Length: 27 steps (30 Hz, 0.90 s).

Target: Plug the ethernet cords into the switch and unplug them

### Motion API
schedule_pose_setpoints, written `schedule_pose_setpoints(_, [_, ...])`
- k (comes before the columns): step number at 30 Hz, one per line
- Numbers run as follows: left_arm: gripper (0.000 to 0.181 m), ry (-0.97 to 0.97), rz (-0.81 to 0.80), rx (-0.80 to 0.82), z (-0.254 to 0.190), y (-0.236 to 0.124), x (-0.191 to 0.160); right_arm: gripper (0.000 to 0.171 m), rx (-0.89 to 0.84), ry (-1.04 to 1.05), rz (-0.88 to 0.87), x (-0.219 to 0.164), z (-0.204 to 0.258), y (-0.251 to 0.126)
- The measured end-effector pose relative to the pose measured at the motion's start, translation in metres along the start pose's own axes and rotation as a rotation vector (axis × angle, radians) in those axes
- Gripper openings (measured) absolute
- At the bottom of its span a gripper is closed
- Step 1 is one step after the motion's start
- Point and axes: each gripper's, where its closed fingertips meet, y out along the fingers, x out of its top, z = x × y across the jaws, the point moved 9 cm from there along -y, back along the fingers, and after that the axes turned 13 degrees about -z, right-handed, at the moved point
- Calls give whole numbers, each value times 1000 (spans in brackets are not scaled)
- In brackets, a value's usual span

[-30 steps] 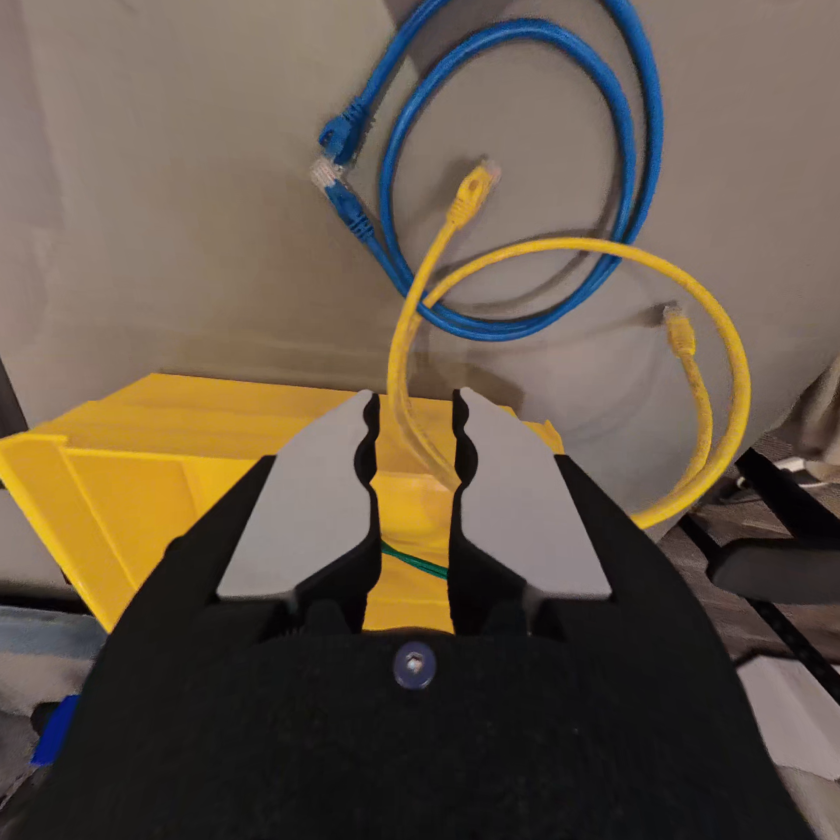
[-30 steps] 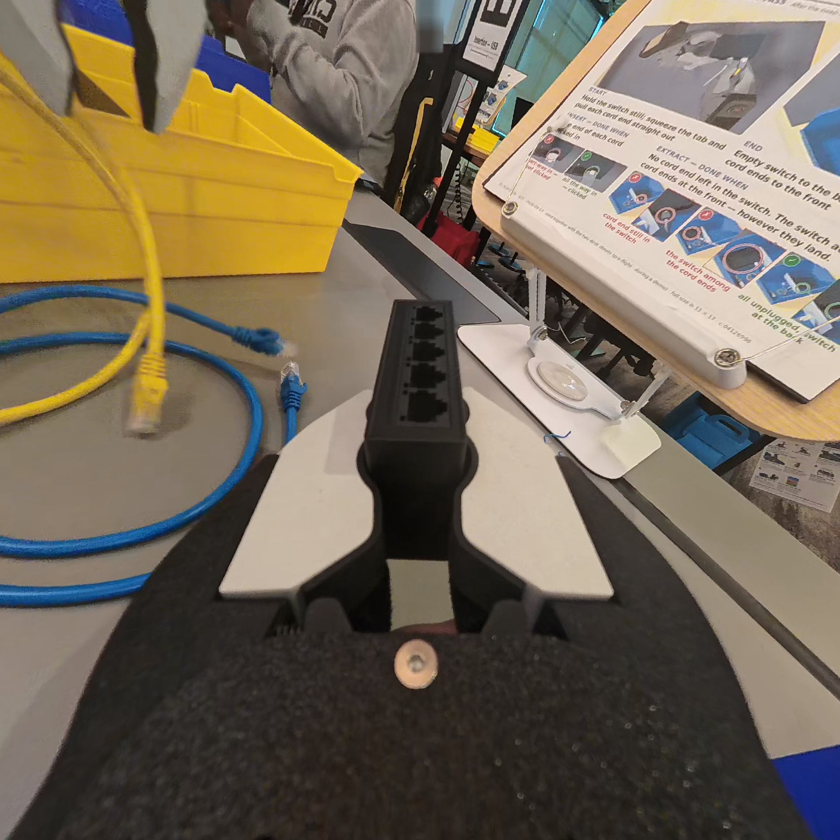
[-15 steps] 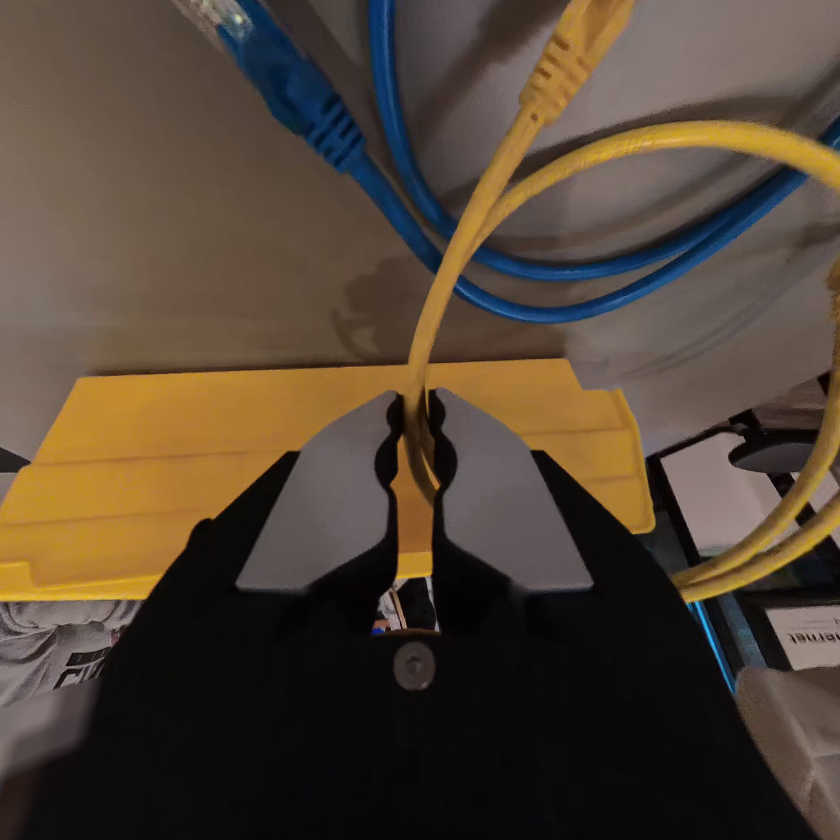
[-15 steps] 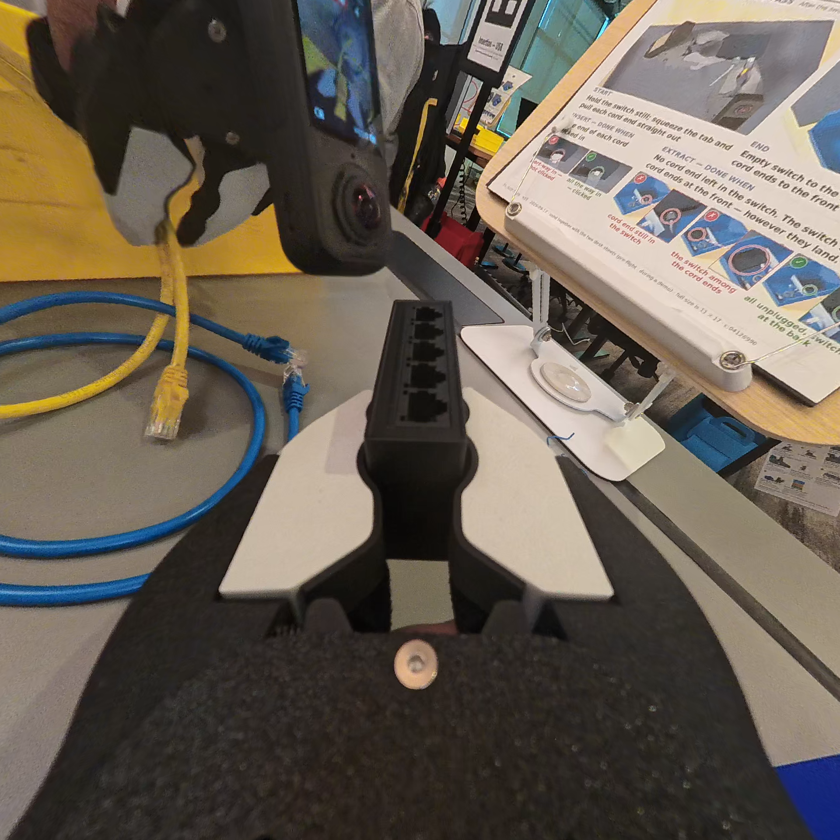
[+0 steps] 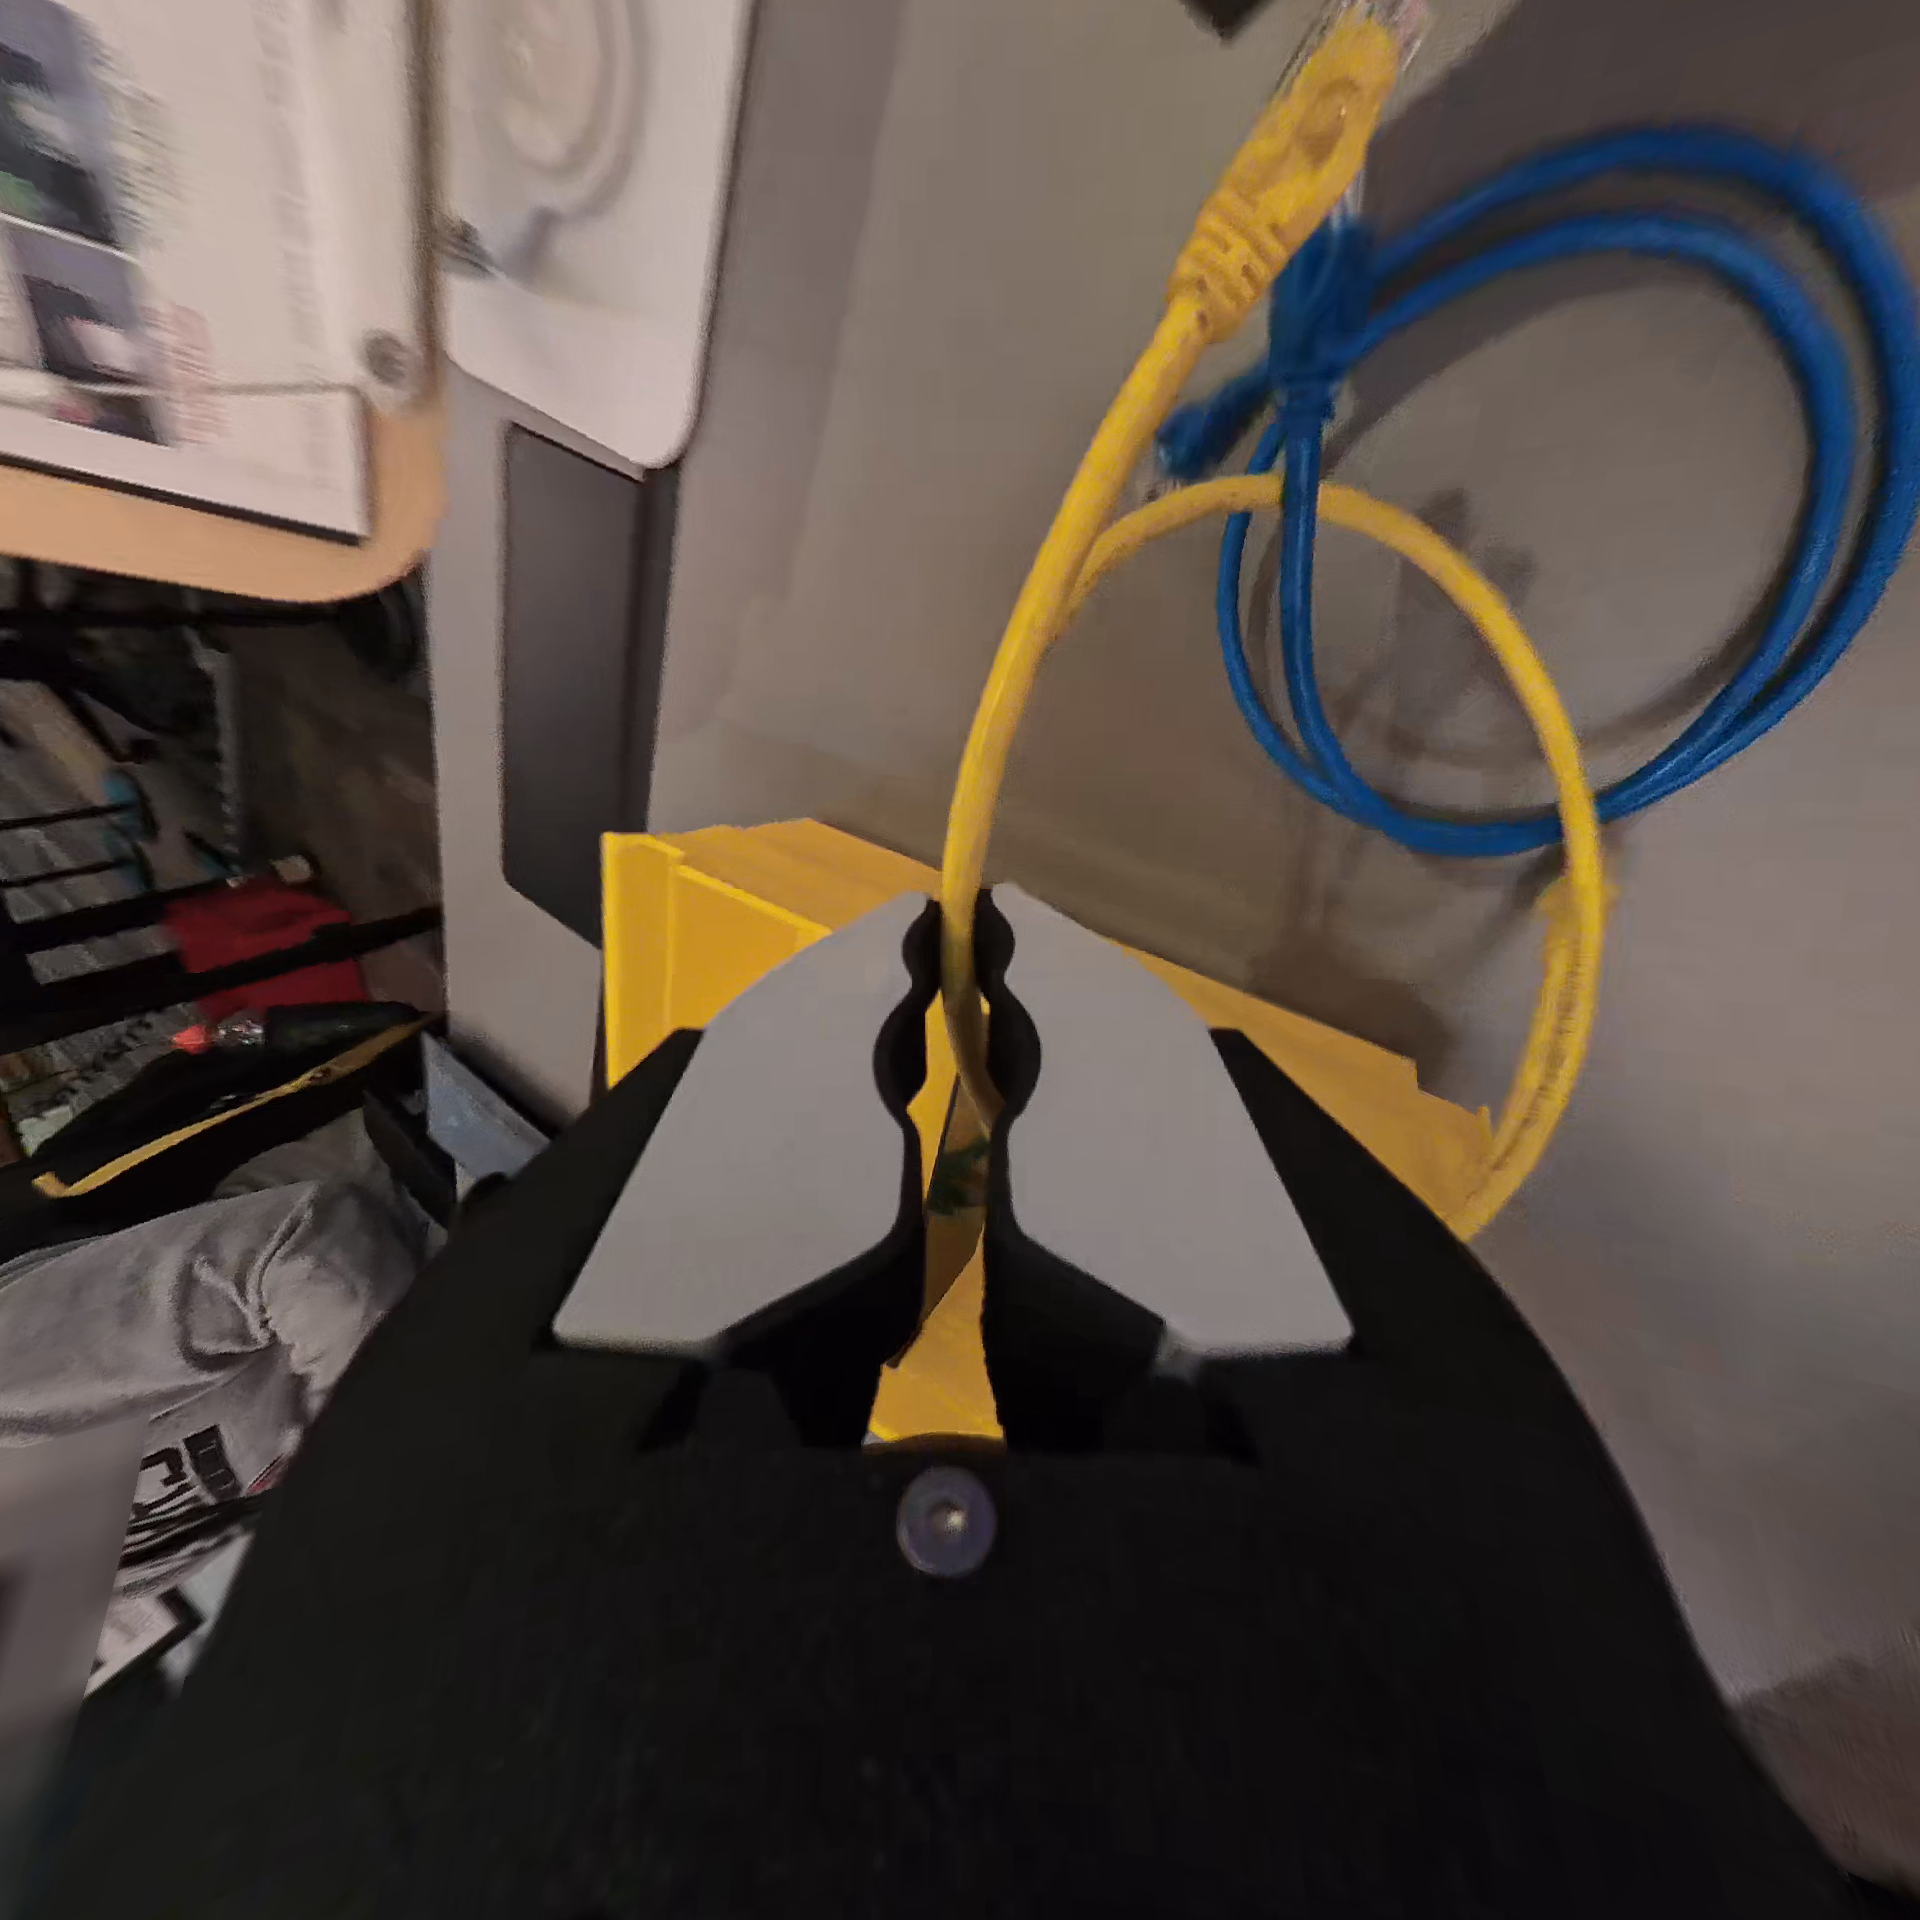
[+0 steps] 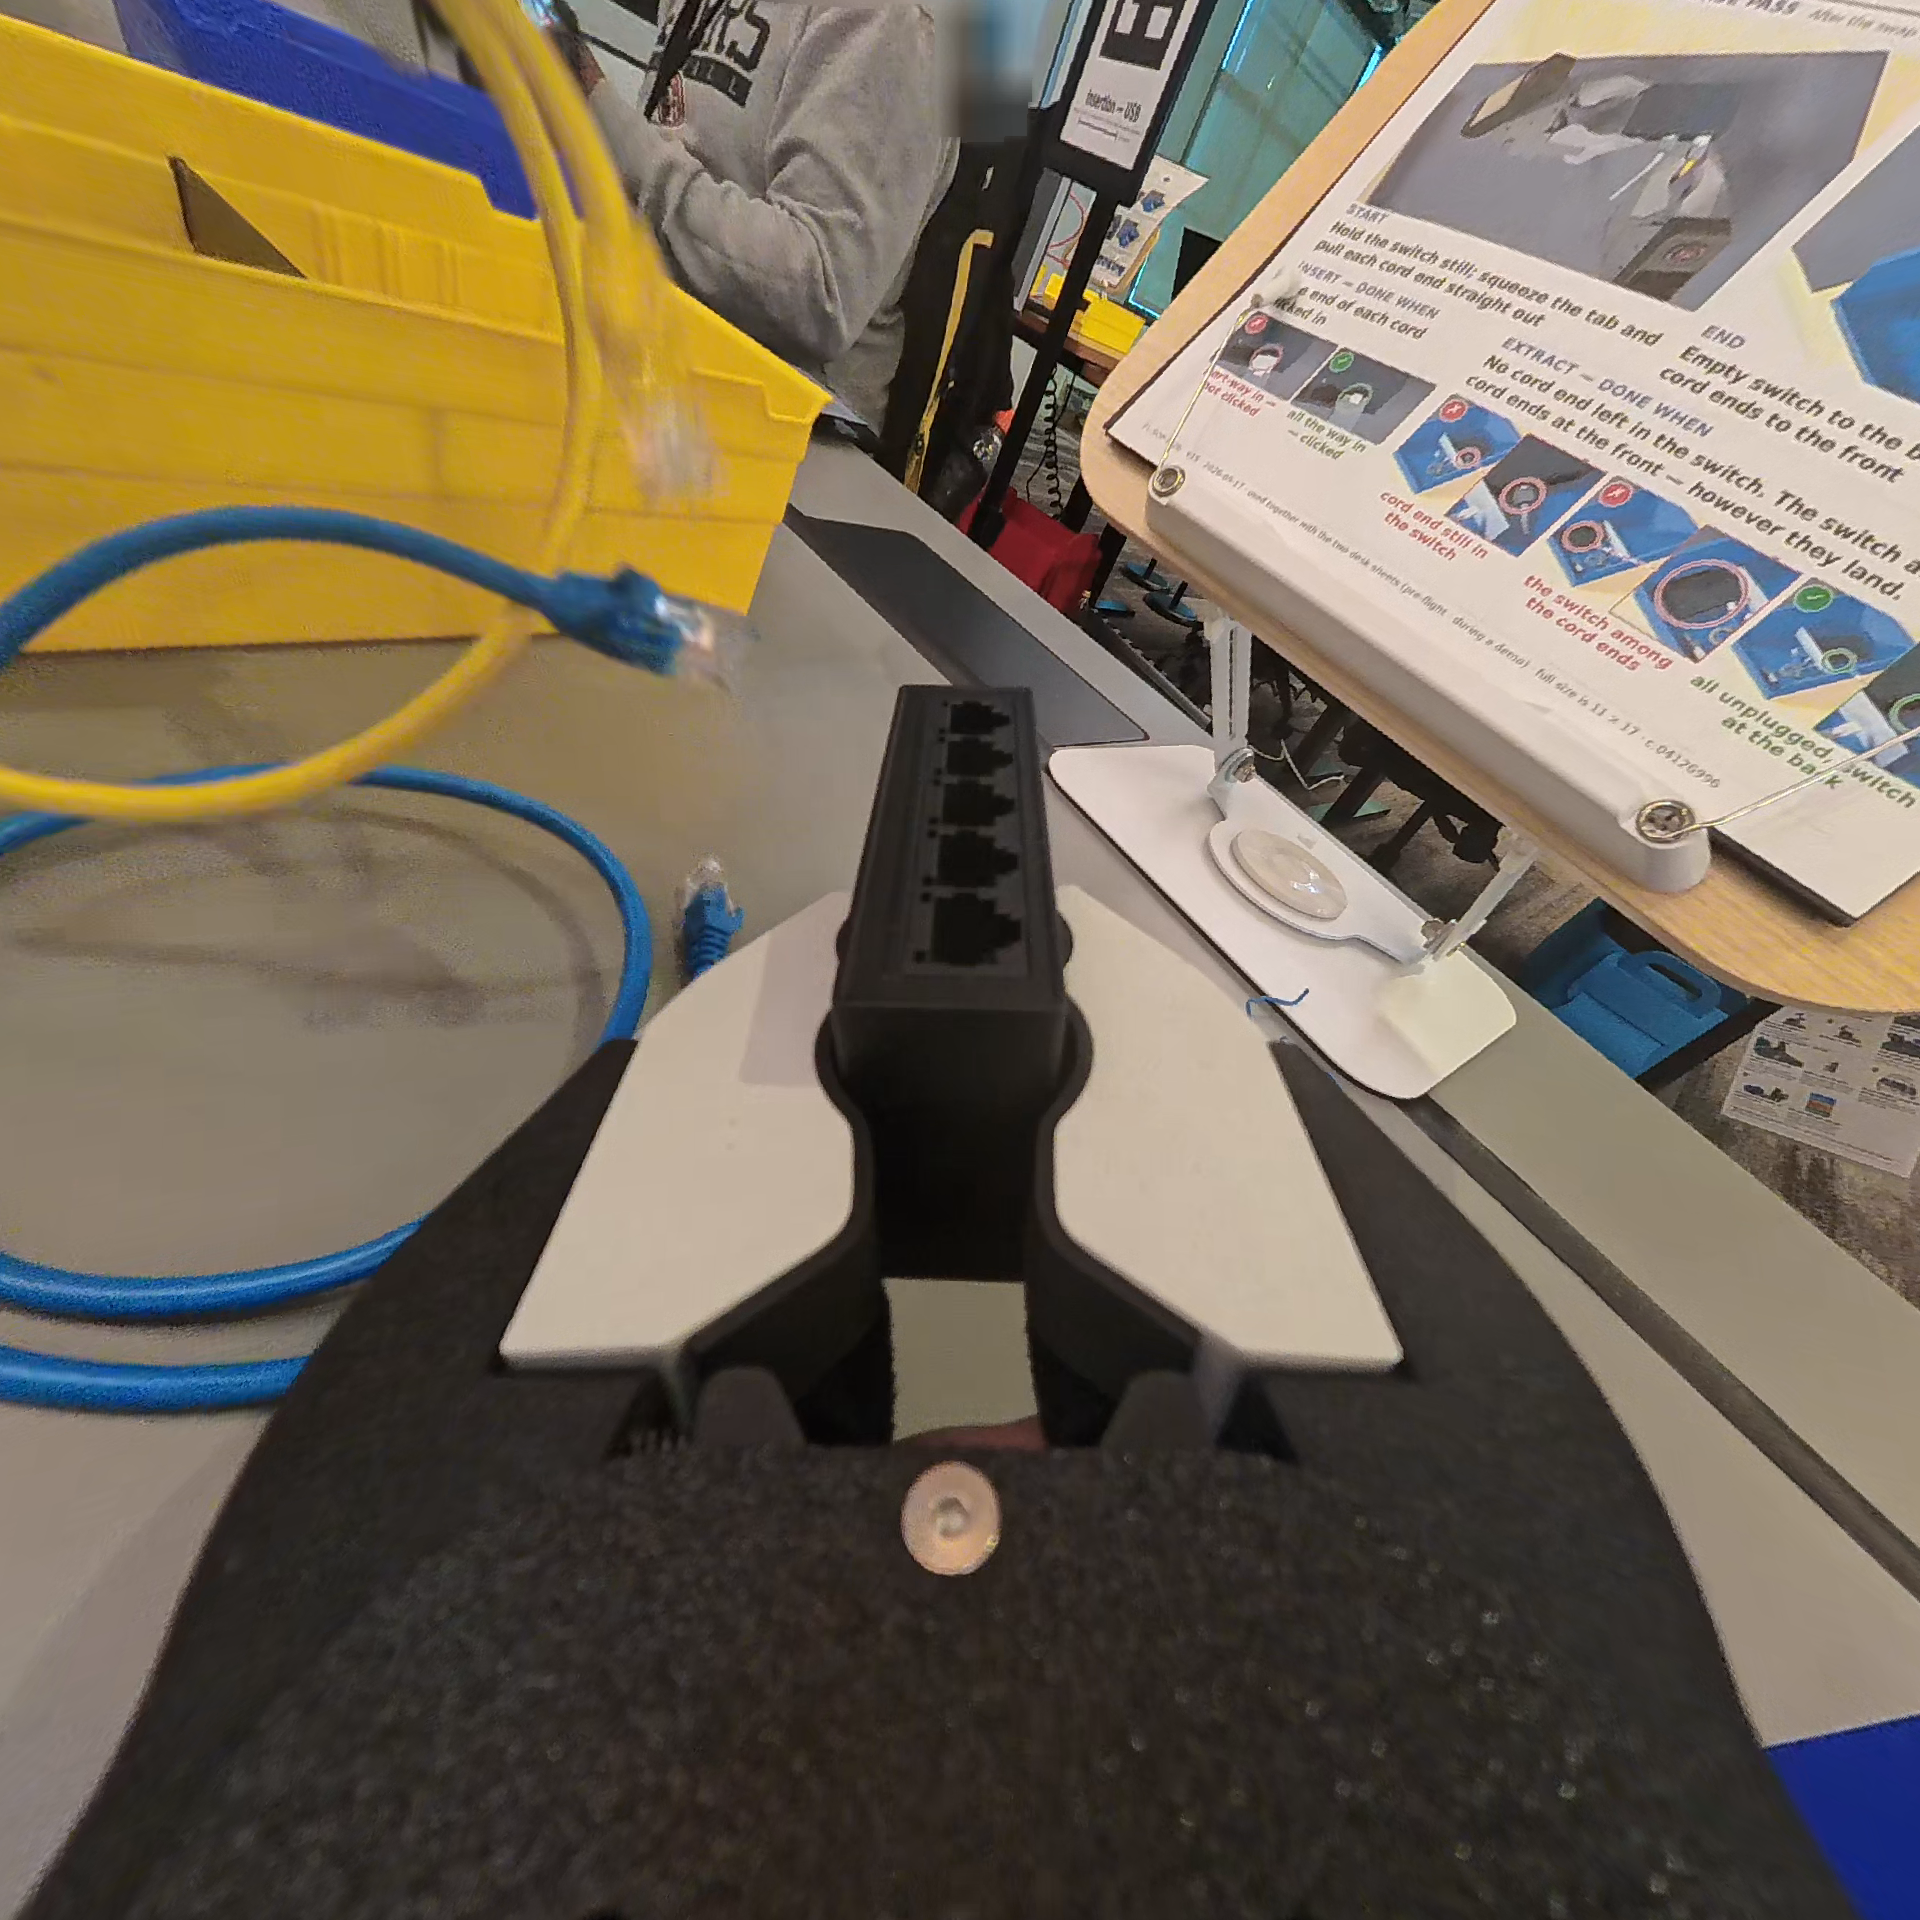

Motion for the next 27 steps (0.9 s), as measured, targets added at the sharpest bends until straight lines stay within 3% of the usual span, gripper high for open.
schedule_pose_setpoints(4, [5,-139,-295,88,-11,-55,6,30,-2,-4,1,0,0,0])
schedule_pose_setpoints(7, [5,-330,-505,-60,-34,-76,4,30,-4,-8,3,0,1,0])
schedule_pose_setpoints(13, [5,-696,-916,-440,-79,-69,9,30,1,-19,8,0,2,0])
schedule_pose_setpoints(17, [5,-703,-872,-448,-97,-40,20,30,-2,-19,7,0,2,0])
schedule_pose_setpoints(21, [6,-421,-649,-263,-123,-16,40,30,-15,30,-13,0,-3,-2])
schedule_pose_setpoints(27, [5,-236,-685,-388,-154,-25,69,30,-35,84,-22,-1,-10,-4])
